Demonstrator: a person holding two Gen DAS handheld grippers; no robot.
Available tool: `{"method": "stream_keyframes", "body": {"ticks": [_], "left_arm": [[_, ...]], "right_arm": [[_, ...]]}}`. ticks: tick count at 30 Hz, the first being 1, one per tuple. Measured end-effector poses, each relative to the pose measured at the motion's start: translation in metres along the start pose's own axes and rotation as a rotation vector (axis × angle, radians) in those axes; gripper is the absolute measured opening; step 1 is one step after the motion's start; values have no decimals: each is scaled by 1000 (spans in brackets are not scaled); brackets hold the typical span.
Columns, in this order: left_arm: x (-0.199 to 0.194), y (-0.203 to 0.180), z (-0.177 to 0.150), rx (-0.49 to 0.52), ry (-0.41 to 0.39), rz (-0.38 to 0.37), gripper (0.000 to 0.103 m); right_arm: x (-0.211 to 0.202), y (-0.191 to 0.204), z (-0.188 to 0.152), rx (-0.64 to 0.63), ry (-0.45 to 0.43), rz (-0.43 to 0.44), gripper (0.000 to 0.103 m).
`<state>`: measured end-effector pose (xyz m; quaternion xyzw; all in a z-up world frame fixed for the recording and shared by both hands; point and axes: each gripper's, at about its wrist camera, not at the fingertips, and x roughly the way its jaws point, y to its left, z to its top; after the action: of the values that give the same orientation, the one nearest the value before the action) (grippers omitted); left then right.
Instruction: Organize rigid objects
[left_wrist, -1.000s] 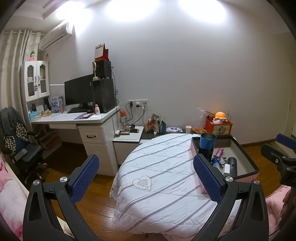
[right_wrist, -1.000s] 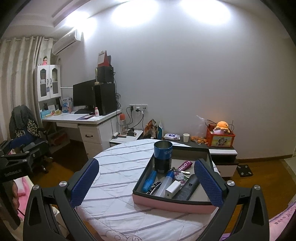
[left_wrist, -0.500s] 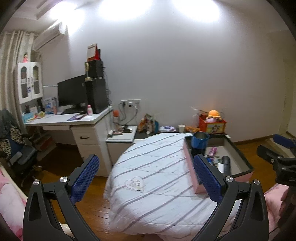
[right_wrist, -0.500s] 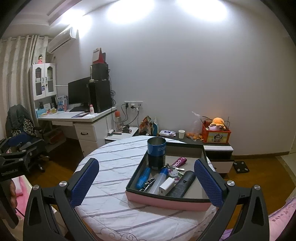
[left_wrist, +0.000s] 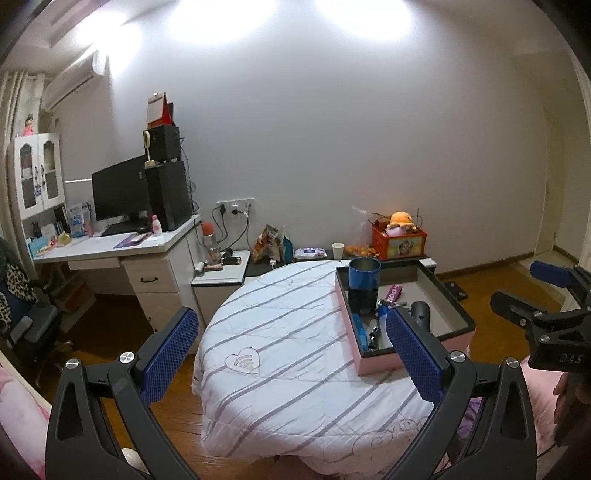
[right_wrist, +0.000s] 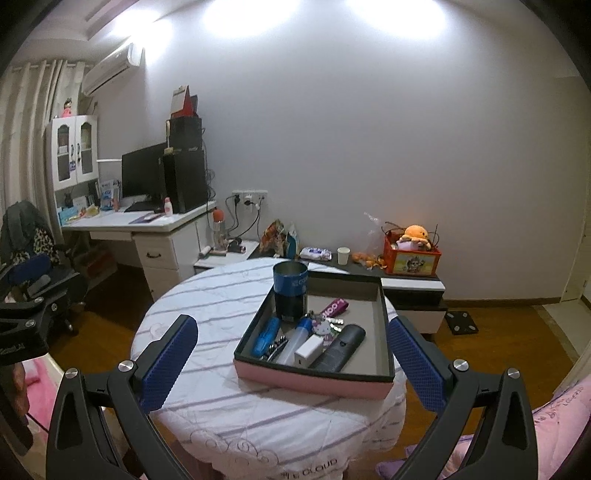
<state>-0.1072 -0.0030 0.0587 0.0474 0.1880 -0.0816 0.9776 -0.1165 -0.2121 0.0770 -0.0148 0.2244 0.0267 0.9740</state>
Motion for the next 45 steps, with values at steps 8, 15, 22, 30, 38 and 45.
{"method": "stream_keyframes", "body": {"ticks": [8,15,22,30,38,45], "left_arm": [[-4,0,-1,-2,19,-1,103],[0,-3,-3,17,27,3,103],[0,-5,-4,23,12,30,103],[5,-11,-6,60,24,35,103],[8,-10,-5,45,31,14,103],[10,-13,-7,47,29,14,103]], "right_arm": [[-2,4,-4,-22,26,-7,103],[0,6,-6,-28,37,-6,103],[2,7,-7,-30,42,-7,103],[3,6,-7,-28,45,-11,103],[3,6,-7,-28,43,-13,103],[4,5,-8,-27,42,-11,103]]}}
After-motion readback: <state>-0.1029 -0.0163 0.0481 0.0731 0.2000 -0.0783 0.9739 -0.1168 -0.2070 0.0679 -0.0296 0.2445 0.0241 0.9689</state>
